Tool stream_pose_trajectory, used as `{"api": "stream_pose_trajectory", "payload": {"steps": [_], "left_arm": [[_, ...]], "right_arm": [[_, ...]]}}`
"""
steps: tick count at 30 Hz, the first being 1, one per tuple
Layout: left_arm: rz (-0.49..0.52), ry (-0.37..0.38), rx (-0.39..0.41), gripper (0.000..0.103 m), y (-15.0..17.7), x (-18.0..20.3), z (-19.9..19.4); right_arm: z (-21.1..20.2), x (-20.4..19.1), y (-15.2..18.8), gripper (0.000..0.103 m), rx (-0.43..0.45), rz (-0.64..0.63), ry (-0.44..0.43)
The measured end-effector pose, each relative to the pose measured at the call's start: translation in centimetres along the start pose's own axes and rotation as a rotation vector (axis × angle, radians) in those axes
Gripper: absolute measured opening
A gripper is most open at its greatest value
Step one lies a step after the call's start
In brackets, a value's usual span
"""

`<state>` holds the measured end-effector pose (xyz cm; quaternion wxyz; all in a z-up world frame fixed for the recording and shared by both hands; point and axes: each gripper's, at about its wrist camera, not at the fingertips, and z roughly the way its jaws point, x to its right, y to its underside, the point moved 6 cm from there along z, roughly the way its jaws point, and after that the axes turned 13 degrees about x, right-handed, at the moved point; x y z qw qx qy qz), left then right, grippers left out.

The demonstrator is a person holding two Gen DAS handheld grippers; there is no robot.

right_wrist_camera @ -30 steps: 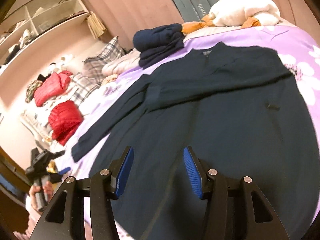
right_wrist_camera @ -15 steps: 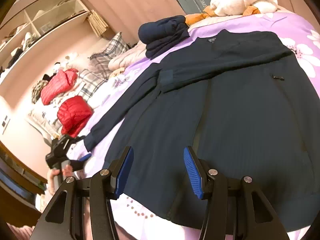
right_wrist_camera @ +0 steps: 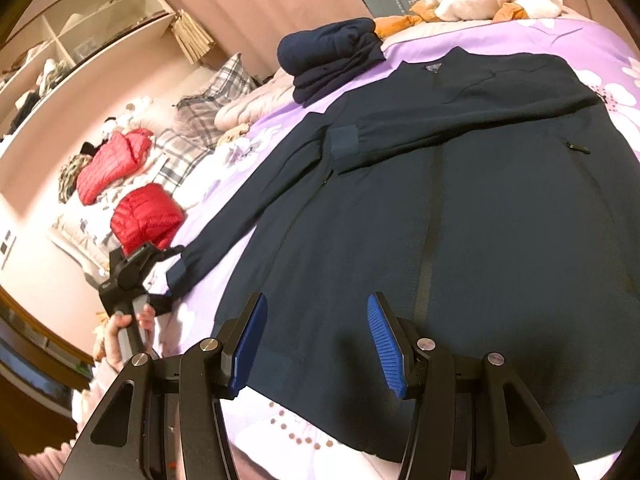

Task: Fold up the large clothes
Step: 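Grasp the ribbed cuff of the other sleeve with the left tool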

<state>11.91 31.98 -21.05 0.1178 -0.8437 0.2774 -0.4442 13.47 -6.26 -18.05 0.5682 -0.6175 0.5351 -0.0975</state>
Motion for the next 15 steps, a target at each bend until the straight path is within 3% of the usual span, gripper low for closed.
{"api": "stream_pose_trajectory", "payload": {"steps": [5, 12, 15], "left_arm": [[0.049, -0.037, -0.003, 0.036, 0.2, -0.7, 0.4], [0.093, -0.052, -0.008, 0.032, 0.3, -0.6, 0.5], [0.113, -0.055, 0.000, 0.025, 0.2, 0.1, 0.2]], "right_arm": [[0.6, 0.1, 0.3, 0.052, -0.021, 0.003, 0.015], [1.1, -1.0, 0.7, 0.052, -0.039, -0.036, 0.037], [1.2, -1.5, 0.6, 0.052, -0.036, -0.046, 0.041]]}}
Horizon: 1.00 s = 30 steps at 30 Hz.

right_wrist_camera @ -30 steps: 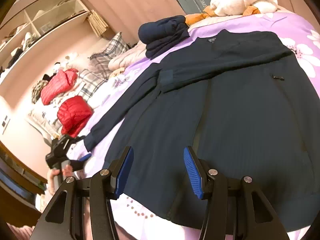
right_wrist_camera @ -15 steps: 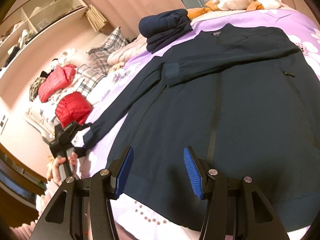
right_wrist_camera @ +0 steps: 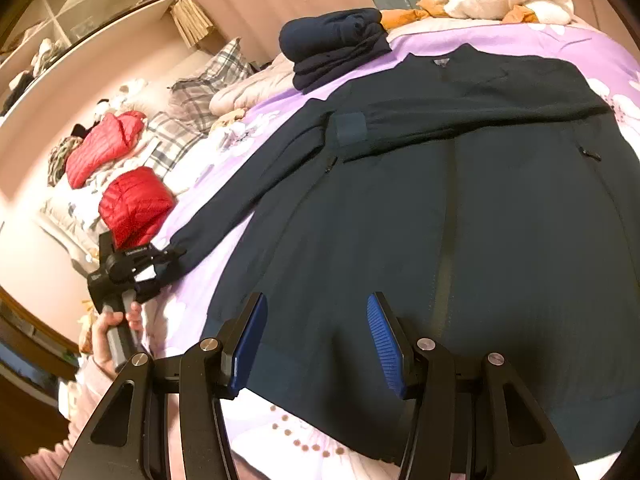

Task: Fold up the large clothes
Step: 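Grasp the ribbed cuff of the other sleeve with the left tool, then lift the held sleeve with the left tool and hold it above the jacket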

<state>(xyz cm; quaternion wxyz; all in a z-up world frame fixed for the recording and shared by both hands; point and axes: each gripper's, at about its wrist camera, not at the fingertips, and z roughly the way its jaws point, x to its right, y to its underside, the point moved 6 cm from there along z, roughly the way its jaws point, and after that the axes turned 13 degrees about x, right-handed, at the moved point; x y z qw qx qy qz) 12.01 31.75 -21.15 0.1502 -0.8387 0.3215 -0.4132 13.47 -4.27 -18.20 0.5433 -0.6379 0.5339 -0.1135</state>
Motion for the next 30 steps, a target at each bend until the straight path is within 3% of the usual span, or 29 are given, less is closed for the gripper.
{"api": "stream_pose_trajectory", "payload": {"steps": [6, 30], "left_arm": [[0.064, 0.035, 0.037, 0.014, -0.8, 2.5, -1.6], [0.315, 0.127, 0.119, 0.013, -1.9, 14.2, -4.7]], "right_arm": [[0.4, -0.5, -0.2, 0.052, -0.001, -0.010, -0.004], [0.2, -0.6, -0.7, 0.052, 0.012, 0.014, -0.008]]}}
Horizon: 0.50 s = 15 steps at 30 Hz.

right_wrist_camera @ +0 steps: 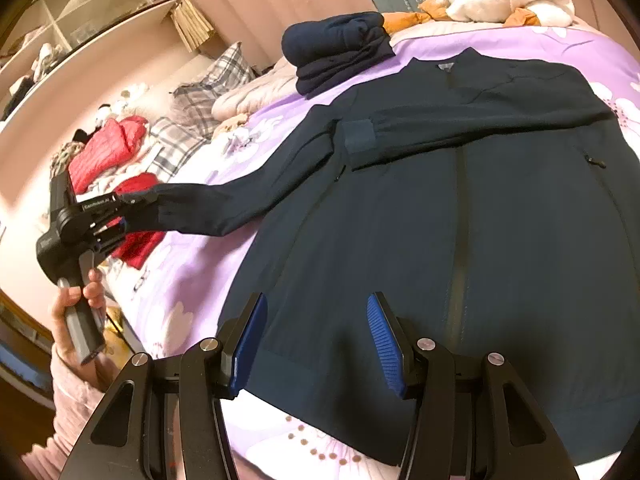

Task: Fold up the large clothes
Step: 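Lift the held sleeve with the left tool and hold it above the jacket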

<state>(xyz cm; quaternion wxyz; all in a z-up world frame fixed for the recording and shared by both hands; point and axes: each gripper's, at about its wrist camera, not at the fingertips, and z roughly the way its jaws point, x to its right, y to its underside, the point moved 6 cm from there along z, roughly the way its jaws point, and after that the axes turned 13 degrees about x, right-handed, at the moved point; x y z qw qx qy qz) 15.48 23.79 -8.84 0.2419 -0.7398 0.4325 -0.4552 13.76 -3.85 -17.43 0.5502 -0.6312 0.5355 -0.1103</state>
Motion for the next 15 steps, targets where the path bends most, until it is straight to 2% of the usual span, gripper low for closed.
{"api": "stream_pose_trajectory", "payload": {"steps": [15], "left_arm": [[0.064, 0.017, -0.010, 0.013, 0.0, 3.7, 0.4]], "right_arm": [[-0.7, 1.3, -0.5, 0.052, 0.025, 0.037, -0.007]]}}
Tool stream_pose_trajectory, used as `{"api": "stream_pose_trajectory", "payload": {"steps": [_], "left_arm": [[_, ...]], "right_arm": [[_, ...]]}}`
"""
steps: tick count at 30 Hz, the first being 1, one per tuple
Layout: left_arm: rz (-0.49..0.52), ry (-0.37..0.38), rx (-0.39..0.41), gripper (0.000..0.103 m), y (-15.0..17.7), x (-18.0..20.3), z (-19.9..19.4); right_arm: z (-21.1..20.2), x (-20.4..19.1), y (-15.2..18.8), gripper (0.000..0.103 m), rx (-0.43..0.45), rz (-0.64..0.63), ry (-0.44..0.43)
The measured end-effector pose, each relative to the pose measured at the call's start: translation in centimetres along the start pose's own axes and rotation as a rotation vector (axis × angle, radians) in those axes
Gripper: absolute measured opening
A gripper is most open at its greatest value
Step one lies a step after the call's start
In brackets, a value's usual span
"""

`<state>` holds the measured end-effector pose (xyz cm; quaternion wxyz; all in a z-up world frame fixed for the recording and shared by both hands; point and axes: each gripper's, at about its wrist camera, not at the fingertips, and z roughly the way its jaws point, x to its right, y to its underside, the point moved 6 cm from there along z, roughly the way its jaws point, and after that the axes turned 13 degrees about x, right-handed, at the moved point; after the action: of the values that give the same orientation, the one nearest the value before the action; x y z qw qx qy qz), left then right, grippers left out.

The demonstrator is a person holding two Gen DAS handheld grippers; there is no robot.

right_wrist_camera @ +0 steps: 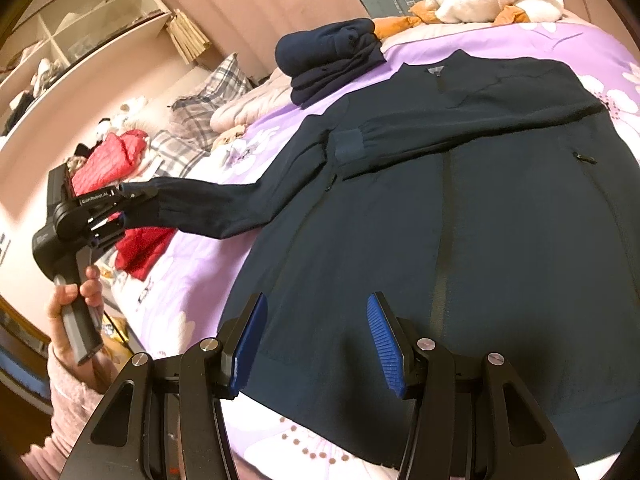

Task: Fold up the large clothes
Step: 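Lift the held sleeve with the left tool and hold it above the jacket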

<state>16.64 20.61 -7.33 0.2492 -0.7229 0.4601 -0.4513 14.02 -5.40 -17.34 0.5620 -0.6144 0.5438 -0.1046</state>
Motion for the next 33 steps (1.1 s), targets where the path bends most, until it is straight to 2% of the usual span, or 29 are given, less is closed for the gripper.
{"api": "stream_pose_trajectory", "payload": {"steps": [33], "left_arm": [[0.067, 0.023, -0.056, 0.013, 0.9, 5.6, 1.5]], "right_arm": [[-1.5, 2.2, -1.1, 0.052, 0.043, 0.059, 0.005]]}}
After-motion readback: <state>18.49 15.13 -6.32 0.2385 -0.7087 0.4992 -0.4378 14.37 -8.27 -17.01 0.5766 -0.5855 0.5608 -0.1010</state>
